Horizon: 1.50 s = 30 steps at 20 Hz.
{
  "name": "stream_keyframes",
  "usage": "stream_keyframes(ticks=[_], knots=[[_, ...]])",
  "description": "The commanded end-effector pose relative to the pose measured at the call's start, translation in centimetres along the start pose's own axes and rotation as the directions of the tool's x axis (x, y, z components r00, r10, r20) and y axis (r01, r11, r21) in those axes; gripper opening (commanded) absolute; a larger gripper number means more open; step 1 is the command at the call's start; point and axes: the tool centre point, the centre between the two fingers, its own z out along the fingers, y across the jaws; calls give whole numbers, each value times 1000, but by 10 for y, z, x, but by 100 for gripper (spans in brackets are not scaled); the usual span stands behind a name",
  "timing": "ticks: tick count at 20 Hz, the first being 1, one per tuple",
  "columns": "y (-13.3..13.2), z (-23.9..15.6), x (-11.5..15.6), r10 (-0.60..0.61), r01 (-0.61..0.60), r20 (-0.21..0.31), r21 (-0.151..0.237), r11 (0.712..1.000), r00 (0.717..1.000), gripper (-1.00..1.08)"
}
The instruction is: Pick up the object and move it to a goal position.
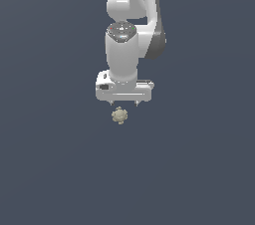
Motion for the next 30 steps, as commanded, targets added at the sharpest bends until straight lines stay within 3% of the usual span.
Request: stream_keyframes(ticks=[1,9,17,25,30], knots=[[0,0,0,0,0,0,0,1000,1000,100],[30,-6,1,5,-6,-21,-26,1000,1000,100],[29,-3,1,21,-22,-20,-24,999,1000,100],[28,19,-5,134,-134,-15,-13,991,991,100],[26,43,-12,252,-252,-8,-6,968,968,100]])
